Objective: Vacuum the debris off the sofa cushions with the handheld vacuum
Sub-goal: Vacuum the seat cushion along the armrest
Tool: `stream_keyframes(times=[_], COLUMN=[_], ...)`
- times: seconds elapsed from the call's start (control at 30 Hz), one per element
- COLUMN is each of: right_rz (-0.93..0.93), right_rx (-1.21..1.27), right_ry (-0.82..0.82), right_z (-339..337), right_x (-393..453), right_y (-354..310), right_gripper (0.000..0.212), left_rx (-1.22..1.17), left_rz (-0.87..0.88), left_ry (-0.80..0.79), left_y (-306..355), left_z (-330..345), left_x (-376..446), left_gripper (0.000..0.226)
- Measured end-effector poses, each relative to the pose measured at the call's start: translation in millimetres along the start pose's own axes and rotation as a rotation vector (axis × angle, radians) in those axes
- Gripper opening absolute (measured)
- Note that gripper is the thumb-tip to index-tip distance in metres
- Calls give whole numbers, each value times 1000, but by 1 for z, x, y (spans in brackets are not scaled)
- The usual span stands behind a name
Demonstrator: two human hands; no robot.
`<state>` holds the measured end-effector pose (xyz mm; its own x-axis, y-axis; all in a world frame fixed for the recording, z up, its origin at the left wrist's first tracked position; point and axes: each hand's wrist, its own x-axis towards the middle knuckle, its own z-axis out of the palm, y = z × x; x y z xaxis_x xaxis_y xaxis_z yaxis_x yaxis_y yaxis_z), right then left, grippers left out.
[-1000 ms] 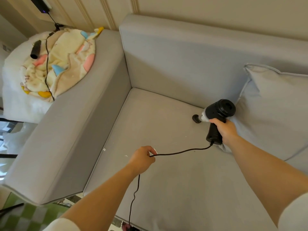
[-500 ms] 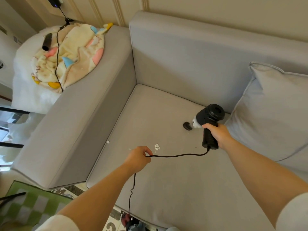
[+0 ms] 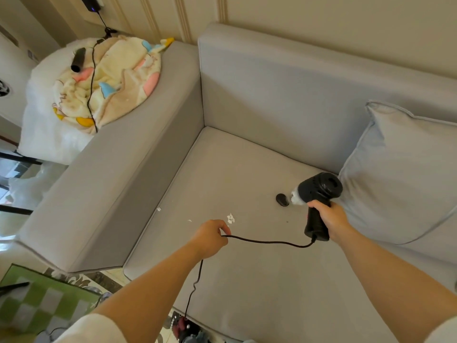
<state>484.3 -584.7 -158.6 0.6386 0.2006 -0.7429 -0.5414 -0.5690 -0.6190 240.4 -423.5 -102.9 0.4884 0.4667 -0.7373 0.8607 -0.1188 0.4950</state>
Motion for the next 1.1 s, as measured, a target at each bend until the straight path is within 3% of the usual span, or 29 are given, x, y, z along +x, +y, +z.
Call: stream_keyframes(times=[0.23,0.53,0.67,0.77,0.97,1.1], right_rz=[-7,33,52,67,34,54], right_rx=[144,50,-12,10,22,29], right_ry=[95,4,-73,-156,-196,-157], right_z=[-20,2,14,28,81,115], right_x=[10,-7,-19,-31,-58,-72], right_y=[-16,8,13,14,17,27], right_gripper=[47,33,34,32,19,27], left_rx=[38,93,151,179,147,165], left_rz=[2,-37,-45,-61,-73,-63], left_ry=[-17,-27,-90,-129,52,72], left_y=[10,-13,-27,-41,-78,-110], left_z=[11,6,-3,-11,-37,-56], left_x=[6,-8,-19,-29,-46,-53], left_gripper=[23,21,11,20,25,25])
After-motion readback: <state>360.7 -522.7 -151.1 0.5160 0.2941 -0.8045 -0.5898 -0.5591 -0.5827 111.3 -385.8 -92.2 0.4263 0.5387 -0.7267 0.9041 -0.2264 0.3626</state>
